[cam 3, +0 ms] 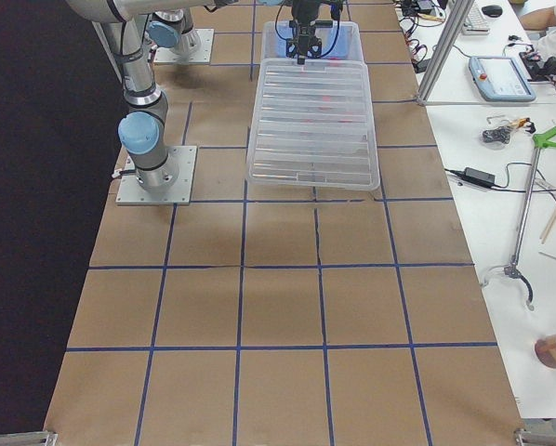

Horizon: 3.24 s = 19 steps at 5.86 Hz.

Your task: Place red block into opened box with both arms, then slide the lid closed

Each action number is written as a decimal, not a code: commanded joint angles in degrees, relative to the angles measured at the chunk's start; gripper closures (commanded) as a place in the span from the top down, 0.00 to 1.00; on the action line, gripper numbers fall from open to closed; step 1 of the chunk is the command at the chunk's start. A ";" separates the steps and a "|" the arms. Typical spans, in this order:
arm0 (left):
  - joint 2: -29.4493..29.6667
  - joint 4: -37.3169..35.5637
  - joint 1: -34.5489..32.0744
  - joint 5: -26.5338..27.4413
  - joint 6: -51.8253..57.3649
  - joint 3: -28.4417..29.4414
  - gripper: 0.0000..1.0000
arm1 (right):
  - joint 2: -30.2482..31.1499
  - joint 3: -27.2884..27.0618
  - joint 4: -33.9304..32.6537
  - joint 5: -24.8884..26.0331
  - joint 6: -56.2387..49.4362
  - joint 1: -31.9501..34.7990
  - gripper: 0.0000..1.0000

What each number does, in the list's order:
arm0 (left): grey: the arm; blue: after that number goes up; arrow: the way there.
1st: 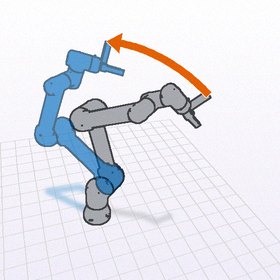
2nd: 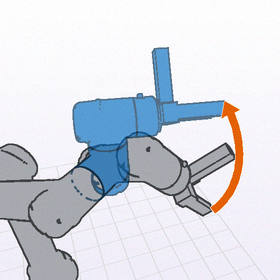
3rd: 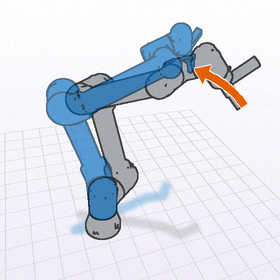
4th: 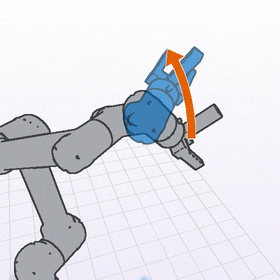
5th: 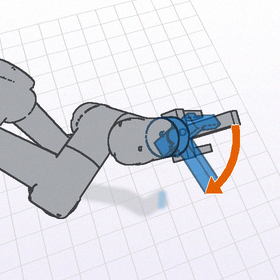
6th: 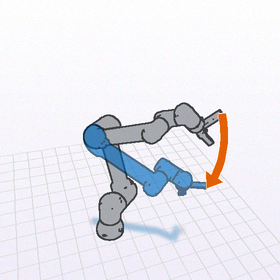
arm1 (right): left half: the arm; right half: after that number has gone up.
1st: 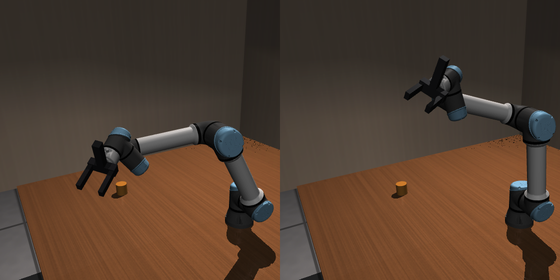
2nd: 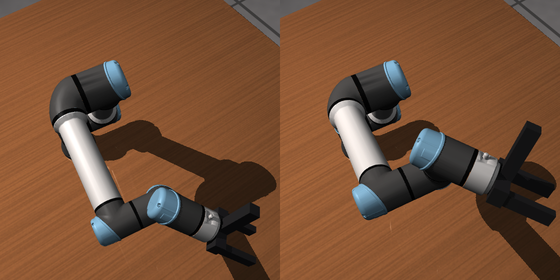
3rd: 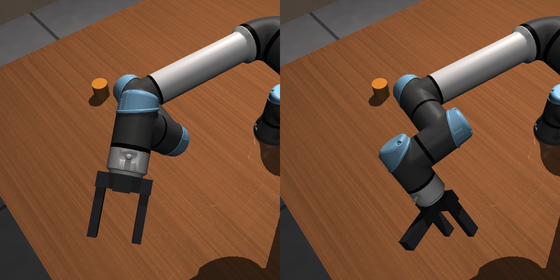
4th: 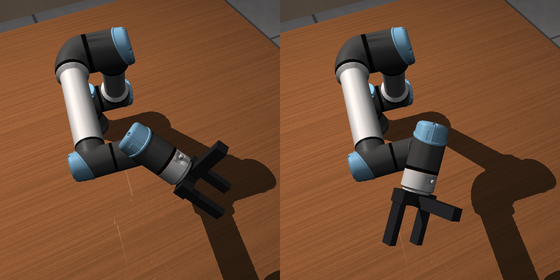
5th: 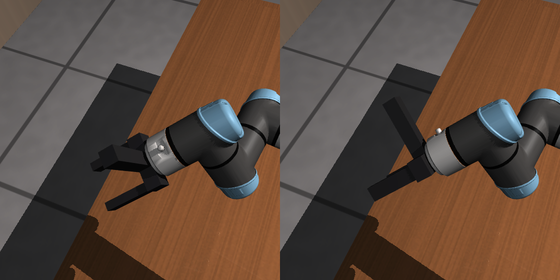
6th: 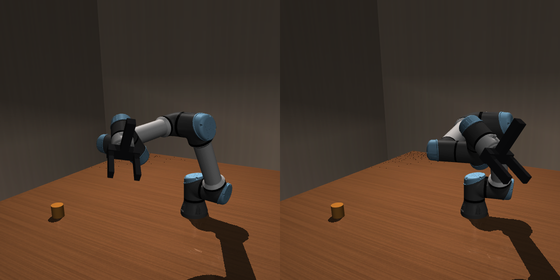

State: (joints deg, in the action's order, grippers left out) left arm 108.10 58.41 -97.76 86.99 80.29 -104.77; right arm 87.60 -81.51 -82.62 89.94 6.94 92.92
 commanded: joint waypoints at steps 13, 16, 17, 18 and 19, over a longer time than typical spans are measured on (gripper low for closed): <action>-14.41 33.18 5.91 4.86 -76.76 21.80 0.87 | -14.19 -0.76 -13.34 4.98 -43.13 -40.43 1.00; -14.06 32.83 5.91 4.86 -76.16 21.45 0.87 | -14.48 -5.82 -18.32 5.77 -42.10 -40.63 1.00; -13.97 32.82 5.82 4.86 -76.07 21.36 0.87 | -13.09 -8.82 -20.37 5.95 -42.01 -40.63 1.00; -13.97 32.82 5.82 4.77 -75.55 21.36 0.87 | -10.63 -11.28 -20.22 5.77 -41.75 -40.54 1.00; -13.79 32.74 5.82 4.77 -75.55 21.36 0.87 | -9.31 -13.92 -20.30 5.60 -40.53 -40.11 1.00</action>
State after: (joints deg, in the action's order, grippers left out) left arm 94.20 91.20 -91.93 91.78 4.62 -83.40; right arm 76.75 -92.85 -102.70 95.69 -34.49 52.50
